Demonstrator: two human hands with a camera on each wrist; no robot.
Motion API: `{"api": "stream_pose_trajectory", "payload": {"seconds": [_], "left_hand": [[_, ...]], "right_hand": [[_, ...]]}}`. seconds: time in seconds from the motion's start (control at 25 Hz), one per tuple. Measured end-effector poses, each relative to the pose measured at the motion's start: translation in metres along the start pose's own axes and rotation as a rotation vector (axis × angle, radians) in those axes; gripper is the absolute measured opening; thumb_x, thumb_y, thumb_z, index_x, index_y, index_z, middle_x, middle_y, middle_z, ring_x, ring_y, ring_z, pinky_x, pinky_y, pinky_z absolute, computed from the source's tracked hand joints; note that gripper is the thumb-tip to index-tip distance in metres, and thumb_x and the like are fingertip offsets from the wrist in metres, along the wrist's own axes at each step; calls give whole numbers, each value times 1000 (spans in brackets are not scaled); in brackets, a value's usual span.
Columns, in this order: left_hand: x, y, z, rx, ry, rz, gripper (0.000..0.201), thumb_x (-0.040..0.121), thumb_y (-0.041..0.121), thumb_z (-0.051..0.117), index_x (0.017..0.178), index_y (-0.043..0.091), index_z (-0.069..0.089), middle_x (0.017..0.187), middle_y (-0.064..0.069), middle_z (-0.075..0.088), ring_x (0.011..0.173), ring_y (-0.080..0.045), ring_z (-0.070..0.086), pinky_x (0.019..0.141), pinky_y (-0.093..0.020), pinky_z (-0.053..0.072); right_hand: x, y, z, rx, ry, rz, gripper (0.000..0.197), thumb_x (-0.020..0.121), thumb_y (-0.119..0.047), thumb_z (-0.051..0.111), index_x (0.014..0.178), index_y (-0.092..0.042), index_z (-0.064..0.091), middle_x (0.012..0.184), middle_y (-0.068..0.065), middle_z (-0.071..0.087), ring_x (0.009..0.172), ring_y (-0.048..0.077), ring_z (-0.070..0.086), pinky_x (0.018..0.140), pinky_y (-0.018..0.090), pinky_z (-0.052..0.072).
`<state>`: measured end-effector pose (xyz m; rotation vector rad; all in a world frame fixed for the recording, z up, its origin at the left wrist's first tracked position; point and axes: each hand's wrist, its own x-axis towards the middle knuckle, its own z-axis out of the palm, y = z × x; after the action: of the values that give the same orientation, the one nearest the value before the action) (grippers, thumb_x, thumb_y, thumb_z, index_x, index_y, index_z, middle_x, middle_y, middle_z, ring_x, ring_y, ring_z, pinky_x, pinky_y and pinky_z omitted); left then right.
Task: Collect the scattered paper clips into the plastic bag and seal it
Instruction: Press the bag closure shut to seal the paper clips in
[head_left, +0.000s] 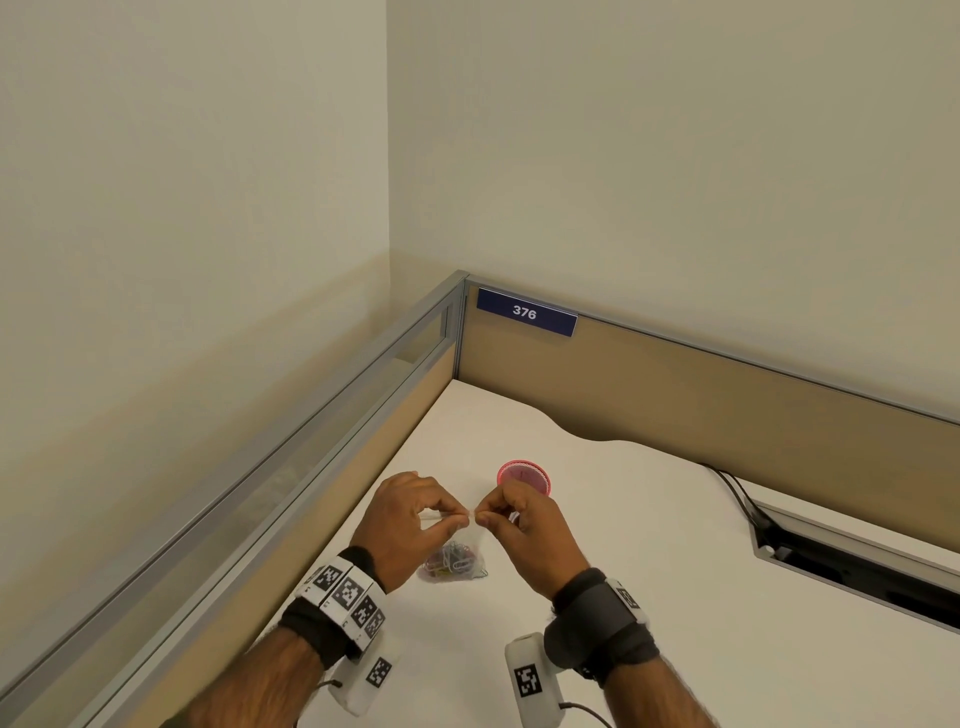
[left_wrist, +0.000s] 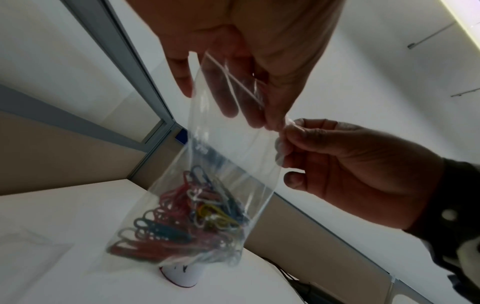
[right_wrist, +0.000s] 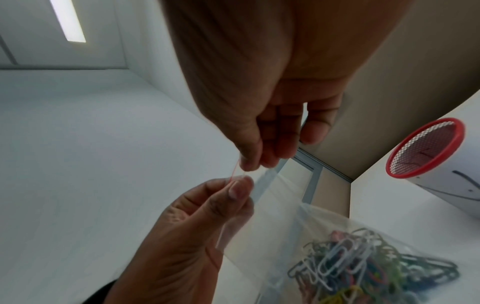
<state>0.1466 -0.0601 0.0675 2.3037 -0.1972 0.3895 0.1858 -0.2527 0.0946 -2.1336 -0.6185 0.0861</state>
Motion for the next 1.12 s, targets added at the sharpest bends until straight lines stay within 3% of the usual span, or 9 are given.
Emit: {"api": "stream_pose_trajectory", "payload": {"seconds": [0.16,0.28,0.44,0.6,0.76,0.92,1.0,1.12], "left_hand": [[-3,2,-5,-94,48,-48,6,78,46,71,78,39,69,75,24,68,84,-4,62,76,-18,46],[-5,1,-7,-151,79,-91,19,79,24,82,76,38,70,93,27,68,91,-1,63,71,-7,46],[-6,-5,-9,-217,88,-169,14,78,22,83,76,32,73,87,25,71,86,-2,66,71,-11,51],[-9,-8,-11,-276,121,-188,11,80,17,81,79,26,75,85,21,73,83,-4,67,71,-7,48],[-10,-13,-8,-358,123,-233,10,85,12,76,85,22,77,88,17,75,83,-7,70,68,-16,56],[-7,-13,1,-541,147,-287,17,94,4,63,92,14,77,95,1,78,91,-20,74,75,-30,62],[-6,-11,5,-535,136,-267,20,96,4,60,93,15,77,94,0,78,90,-21,74,81,-35,62],[-5,-8,6,-511,110,-224,23,97,4,58,92,17,76,94,1,77,91,-19,73,85,-40,61]], "right_hand": [[-1,0,0,14,9,10,10,91,-20,62,83,-25,60,80,-13,60,74,5,56,66,12,46],[0,1,-1,25,28,9,16,90,-17,63,79,-27,57,79,-12,60,73,5,56,65,11,46],[-2,2,-4,40,53,38,14,88,-15,65,80,-24,57,80,-10,60,73,4,56,65,10,47],[-3,5,-10,72,79,75,11,88,-13,65,81,-20,60,79,-9,61,73,5,57,64,9,47],[-3,14,-11,157,72,134,5,88,-11,64,83,-12,64,79,-5,65,68,5,60,61,15,50],[-5,23,-8,357,49,235,7,91,-9,60,87,-6,65,80,8,68,64,19,65,62,37,59],[-8,28,-1,424,65,342,16,95,-18,54,93,-4,63,89,15,67,65,23,66,68,45,59],[-16,33,17,512,11,647,42,98,-46,41,108,-8,55,98,22,66,70,33,70,68,46,61]]}}
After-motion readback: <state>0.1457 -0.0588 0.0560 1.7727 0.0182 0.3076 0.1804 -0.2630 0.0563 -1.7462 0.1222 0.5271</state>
